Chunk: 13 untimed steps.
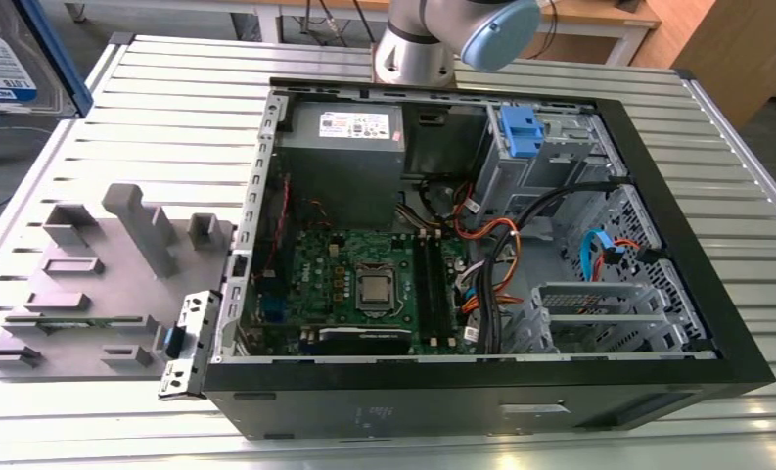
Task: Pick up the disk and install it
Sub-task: 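Pick up the disk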
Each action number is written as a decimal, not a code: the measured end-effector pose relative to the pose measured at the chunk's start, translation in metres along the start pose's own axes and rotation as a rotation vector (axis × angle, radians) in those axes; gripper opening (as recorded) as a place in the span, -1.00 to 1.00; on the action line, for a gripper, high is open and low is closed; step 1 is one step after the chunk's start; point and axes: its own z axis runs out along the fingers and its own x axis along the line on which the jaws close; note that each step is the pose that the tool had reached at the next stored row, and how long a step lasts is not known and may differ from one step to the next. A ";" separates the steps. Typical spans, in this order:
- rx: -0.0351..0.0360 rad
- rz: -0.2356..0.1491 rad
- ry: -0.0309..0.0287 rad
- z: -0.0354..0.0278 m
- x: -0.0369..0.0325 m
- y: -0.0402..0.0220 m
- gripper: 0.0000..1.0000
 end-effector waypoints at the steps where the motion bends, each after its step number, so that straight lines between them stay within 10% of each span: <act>1: -0.0001 0.000 0.0000 0.0000 0.0000 0.0000 -0.31; 13: 0.0000 0.000 0.0000 -0.0003 -0.0003 -0.0188 -0.31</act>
